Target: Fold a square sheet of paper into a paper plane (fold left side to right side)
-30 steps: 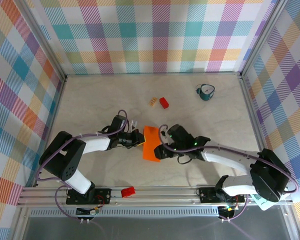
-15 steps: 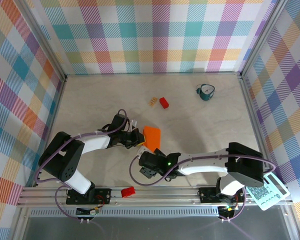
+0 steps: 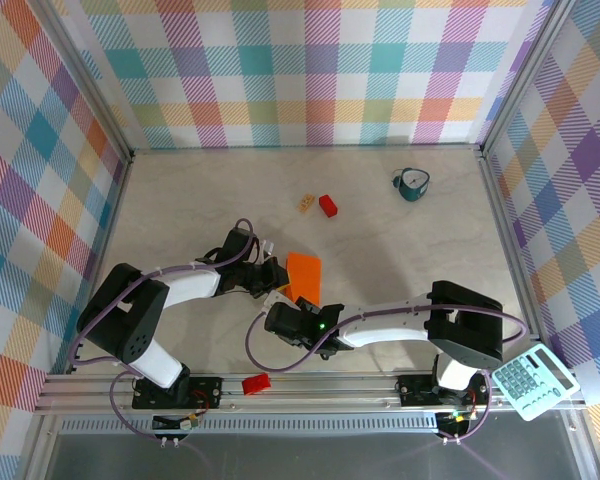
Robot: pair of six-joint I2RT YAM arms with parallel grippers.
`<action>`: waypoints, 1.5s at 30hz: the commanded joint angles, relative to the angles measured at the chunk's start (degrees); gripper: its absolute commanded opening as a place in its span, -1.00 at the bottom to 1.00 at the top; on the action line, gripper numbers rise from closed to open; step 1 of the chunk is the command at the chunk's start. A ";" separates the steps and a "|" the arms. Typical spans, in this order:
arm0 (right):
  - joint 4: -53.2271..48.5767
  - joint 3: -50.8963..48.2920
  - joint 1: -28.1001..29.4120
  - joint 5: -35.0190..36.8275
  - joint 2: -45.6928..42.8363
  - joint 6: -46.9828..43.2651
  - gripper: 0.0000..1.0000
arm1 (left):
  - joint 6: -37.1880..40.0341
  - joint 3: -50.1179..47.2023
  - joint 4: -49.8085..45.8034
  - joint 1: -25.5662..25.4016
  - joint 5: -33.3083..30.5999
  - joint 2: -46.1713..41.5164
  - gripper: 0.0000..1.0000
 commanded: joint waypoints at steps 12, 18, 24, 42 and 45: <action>0.11 -1.91 -1.20 -5.75 -2.69 5.51 -0.89 | 2.39 1.69 -4.92 0.58 -2.46 -2.52 -0.63; 3.96 -5.88 -7.98 -21.47 -5.94 10.70 -1.00 | 4.67 1.34 -8.33 4.03 -3.24 -7.24 -0.40; 10.65 -10.41 -14.58 -36.34 -7.72 14.91 -1.00 | 7.35 3.37 -9.62 5.03 0.37 -7.19 -0.49; 18.79 -15.97 -21.28 -47.77 -8.75 19.09 -1.00 | 10.42 13.90 -7.98 -1.71 3.56 10.78 -0.79; 18.75 -16.25 -21.38 -47.87 -8.80 19.16 -1.00 | 11.35 15.66 -8.87 -2.56 2.79 13.65 -0.82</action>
